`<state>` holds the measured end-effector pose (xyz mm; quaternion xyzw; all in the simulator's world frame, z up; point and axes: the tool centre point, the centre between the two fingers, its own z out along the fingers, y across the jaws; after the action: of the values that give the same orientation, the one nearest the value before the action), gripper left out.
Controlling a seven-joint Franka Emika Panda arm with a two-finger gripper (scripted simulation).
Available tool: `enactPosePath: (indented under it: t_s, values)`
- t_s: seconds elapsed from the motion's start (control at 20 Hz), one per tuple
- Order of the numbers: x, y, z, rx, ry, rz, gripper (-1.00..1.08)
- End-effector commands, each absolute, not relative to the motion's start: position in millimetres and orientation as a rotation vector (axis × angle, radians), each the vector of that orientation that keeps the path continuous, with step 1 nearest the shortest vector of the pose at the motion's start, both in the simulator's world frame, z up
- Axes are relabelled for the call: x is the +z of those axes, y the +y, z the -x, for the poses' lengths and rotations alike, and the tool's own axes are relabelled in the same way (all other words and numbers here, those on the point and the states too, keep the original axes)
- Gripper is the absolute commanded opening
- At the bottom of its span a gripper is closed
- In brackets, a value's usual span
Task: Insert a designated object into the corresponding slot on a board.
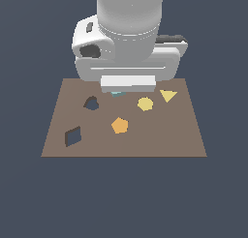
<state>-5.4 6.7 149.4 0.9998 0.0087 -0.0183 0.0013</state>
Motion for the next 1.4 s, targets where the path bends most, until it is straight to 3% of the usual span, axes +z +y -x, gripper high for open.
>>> enactPosePath:
  t_s: [0.0, 0.65, 1.35]
  values:
    - [149.4, 6.7, 5.4, -0.057, 0.027, -3.138, 1.0]
    - [139.0, -1.9, 11.0, -0.052, -0.189, -3.133, 1.0]
    - [104.6, -23.5, 36.4, -0.032, -0.89, -3.01, 1.0]
